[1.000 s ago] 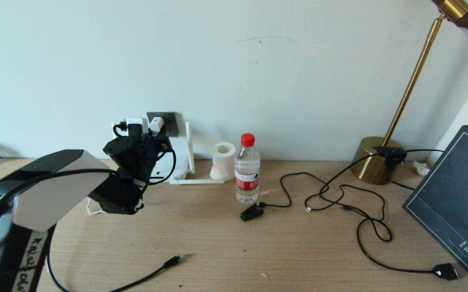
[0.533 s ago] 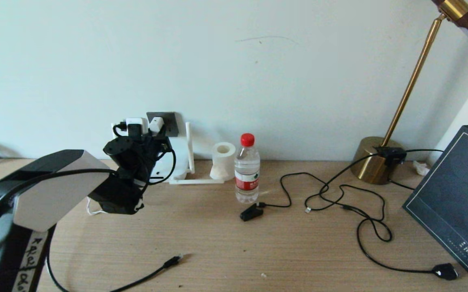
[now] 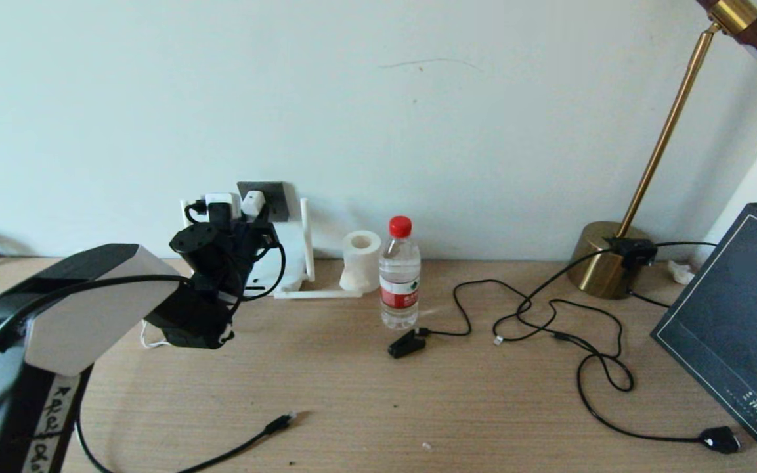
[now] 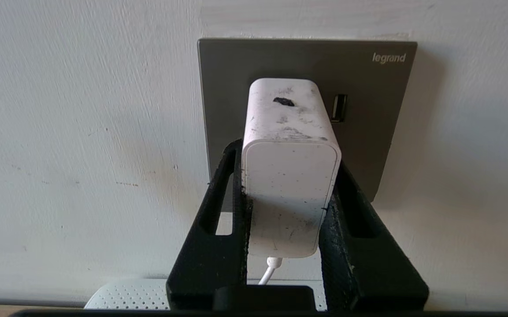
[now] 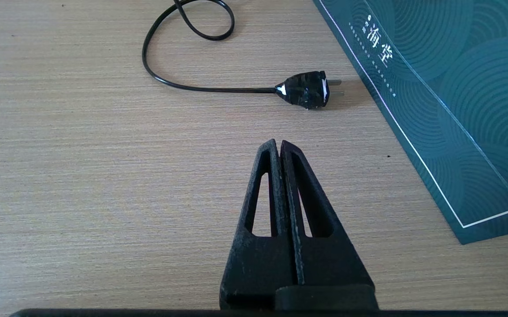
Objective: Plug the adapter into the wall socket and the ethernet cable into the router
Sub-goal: Plug plug into socket
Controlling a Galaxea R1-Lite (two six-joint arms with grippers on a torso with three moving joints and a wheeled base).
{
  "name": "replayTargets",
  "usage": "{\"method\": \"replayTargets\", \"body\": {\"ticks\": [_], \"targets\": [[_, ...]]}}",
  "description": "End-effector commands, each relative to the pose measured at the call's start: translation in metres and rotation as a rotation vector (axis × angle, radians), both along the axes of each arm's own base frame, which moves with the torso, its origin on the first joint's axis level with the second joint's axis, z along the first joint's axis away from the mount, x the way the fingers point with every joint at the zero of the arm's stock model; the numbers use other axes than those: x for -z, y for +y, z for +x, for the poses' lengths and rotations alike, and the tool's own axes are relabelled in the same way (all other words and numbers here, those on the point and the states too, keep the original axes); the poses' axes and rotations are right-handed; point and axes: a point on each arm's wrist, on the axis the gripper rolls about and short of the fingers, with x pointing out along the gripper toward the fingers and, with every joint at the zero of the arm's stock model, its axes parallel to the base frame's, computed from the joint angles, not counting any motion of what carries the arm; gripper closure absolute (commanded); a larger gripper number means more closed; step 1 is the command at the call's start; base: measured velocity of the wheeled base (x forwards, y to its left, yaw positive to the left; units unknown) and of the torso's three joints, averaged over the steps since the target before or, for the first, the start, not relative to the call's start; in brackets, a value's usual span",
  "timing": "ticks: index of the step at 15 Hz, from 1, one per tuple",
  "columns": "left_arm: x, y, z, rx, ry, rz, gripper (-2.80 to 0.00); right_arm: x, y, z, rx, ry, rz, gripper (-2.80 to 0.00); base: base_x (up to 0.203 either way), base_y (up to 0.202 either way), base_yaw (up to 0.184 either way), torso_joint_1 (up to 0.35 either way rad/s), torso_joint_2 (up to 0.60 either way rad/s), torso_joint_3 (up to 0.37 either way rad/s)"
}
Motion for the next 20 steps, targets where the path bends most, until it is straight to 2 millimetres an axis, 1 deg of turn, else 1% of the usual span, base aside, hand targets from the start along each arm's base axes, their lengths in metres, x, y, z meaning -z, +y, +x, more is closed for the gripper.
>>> {"method": "replayTargets", "body": {"ticks": [1,7,20], "targets": [[0.0031,0.0000,0.0005,-0.001,0.002,0.001,0.00,0.0000,0.0000,0.0001,0.000,0.001,0.000,0.00,0.000,0.000,0.000,0.000,0.00,0.000],[0.0054,0.0001,0.0008,-0.003,0.006,0.001,0.00,0.0000,0.0000,0.0001,0.000,0.000,0.000,0.00,0.000,0.000,0.000,0.000,0.00,0.000],[-0.0007,0.0009,-0.0002,-0.003,-0.007,-0.002,0.00,0.0000,0.0000,0.0001,0.000,0.001,0.000,0.00,0.000,0.000,0.000,0.000,0.00,0.000]]}}
